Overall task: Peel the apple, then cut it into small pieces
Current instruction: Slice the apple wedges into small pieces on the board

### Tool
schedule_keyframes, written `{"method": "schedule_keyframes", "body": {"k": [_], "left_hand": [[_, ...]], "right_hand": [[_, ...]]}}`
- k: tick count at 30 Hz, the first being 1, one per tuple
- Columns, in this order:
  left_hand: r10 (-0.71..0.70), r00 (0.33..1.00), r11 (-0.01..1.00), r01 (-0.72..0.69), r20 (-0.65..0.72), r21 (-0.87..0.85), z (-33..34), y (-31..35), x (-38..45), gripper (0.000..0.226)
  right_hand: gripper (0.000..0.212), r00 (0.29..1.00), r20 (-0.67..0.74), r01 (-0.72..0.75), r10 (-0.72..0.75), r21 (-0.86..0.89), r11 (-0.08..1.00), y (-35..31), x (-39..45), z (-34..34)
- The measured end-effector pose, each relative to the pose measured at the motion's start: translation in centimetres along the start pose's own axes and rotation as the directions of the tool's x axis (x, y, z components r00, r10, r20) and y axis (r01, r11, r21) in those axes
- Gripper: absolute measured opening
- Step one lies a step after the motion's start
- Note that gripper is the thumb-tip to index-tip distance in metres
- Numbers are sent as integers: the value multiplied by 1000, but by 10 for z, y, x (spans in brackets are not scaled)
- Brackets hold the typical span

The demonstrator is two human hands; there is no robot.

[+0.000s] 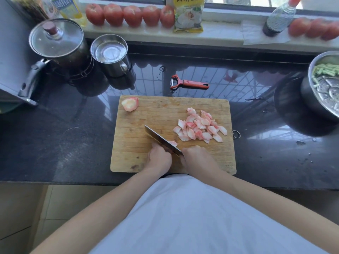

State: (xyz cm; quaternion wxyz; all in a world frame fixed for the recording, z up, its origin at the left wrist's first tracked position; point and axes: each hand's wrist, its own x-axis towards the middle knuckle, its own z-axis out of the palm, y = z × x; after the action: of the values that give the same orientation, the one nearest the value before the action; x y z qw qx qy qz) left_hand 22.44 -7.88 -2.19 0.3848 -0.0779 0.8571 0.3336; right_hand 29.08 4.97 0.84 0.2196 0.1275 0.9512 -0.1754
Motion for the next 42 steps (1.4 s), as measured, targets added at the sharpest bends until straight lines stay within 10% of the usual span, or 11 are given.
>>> {"method": "schedule_keyframes", "body": {"k": [9,21,42], "left_hand": [[46,999,999,-46,-23,-28,2,-6,1,14],[-114,993,966,117,28,-231,2,-5,0,34],[-150,987,914,159,54,-373,7,4,-1,20]], "right_hand": [[27,967,-119,-202,226,186,962,33,-19,-10],[29,1000,7,-28,28,53,998,24,-35,-8],[27,987,115,-116,115,1,993,35,-50,-8]]}}
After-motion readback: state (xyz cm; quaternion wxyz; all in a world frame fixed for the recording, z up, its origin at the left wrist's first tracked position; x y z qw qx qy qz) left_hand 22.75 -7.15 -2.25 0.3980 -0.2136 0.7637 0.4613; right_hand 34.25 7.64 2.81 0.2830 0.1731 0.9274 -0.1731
